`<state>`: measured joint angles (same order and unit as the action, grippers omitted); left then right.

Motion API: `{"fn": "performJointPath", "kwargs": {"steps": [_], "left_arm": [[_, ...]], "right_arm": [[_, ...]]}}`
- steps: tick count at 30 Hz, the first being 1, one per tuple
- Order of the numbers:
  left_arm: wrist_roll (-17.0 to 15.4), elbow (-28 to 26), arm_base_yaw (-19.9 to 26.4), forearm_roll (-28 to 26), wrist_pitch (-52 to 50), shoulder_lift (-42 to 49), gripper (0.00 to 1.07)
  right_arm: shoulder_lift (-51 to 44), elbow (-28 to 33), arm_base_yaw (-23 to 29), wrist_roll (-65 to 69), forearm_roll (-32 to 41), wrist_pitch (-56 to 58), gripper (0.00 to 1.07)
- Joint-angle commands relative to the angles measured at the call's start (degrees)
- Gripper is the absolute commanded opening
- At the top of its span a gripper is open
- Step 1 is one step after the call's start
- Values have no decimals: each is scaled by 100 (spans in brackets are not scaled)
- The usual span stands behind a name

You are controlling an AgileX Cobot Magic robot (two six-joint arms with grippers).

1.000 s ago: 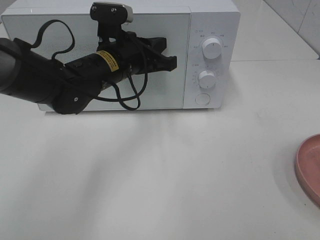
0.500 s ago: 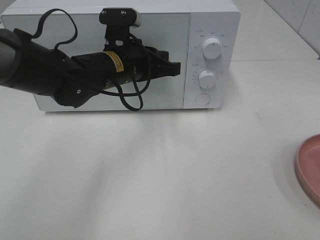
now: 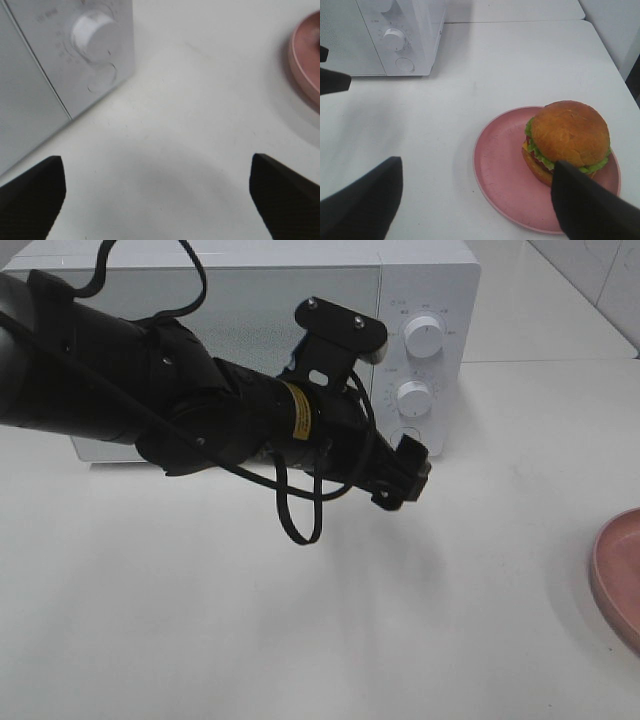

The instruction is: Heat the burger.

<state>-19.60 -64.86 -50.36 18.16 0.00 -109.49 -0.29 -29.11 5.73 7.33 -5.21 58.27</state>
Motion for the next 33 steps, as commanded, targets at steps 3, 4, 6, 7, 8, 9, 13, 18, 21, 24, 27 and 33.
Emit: {"fn": "performJointPath", "kwargs": {"steps": [3, 4, 6, 7, 8, 9, 13, 18, 21, 24, 27, 33], "left_arm": [[-46, -40, -321, 11, 1335, 286, 100], [-46, -40, -321, 11, 1335, 286, 100], [-46, -40, -372, 11, 2086, 481, 100], [-46, -40, -372, 11, 2086, 481, 100], [-46, -40, -372, -11, 2607, 619, 100], [-46, -46, -367, -143, 3111, 756, 100], [11, -63, -275, -304, 3753, 934, 100], [321, -63, 109, -900, 4658, 1203, 100], [739, -63, 498, -1375, 5002, 1404, 100], [1100, -63, 1003, -1725, 5243, 1650, 100], [1387, -57, 1518, -1982, 5495, 1885, 100], [1788, 143, 2825, -2143, 6079, 2452, 100]], "right_arm": [[-143, 23, -52, -69, -11, -63, 77], [-143, 23, -52, -69, -11, -63, 77], [-143, 23, -52, -69, -11, -63, 77], [-143, 23, -52, -69, -11, -63, 77], [-143, 23, -52, -69, -11, -63, 77], [-143, 23, -52, -69, -11, -63, 77], [-143, 23, -52, -69, -11, -63, 77], [-143, 23, -52, -69, -11, -63, 77], [-143, 23, -52, -69, -11, -63, 77], [-143, 23, -52, -69, -11, -63, 77], [-143, 23, -52, -69, -11, -63, 77], [-143, 23, -52, -69, -11, -63, 77]]}}
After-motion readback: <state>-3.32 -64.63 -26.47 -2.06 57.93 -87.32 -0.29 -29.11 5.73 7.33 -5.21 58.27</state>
